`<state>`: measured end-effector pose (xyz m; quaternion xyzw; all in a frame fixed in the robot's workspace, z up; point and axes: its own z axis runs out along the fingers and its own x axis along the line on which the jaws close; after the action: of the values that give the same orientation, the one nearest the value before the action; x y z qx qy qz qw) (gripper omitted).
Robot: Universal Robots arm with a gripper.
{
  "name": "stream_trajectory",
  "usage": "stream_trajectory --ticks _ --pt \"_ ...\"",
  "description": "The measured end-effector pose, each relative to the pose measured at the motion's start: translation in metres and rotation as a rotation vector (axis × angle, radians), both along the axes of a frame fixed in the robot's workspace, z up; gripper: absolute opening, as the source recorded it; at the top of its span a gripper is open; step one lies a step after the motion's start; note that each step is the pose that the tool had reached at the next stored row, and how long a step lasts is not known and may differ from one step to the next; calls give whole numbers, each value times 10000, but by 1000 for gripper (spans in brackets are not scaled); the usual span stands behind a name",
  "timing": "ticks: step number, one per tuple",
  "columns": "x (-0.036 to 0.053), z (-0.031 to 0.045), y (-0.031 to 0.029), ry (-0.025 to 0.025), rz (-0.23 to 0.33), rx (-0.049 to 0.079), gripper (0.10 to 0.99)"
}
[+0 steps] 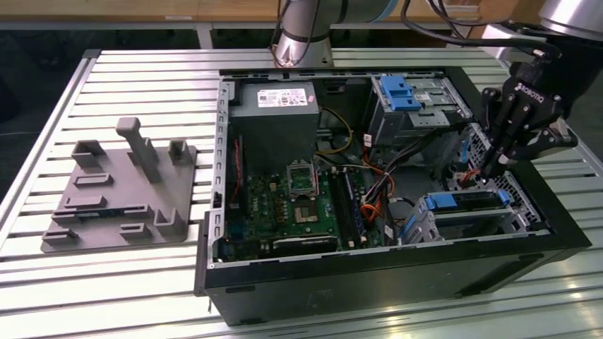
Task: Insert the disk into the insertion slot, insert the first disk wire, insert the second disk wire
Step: 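Insert the first disk wire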
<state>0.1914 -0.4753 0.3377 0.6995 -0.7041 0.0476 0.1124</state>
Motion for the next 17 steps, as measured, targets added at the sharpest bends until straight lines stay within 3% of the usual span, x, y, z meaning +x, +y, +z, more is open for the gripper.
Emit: stream_trajectory --ticks 4,6,8,12,13,17 --pt "-119 0 0 -37 0 -4 165" --pt "-184 0 0 -105 -1 -4 165" --pt "-214 1 -1 -212 -1 29 165" --pt "-220 0 -10 -423 -6 524 165" --pt "-221 -1 -26 -511 -9 793 165" --pt "-223 0 -30 -518 -5 803 165"
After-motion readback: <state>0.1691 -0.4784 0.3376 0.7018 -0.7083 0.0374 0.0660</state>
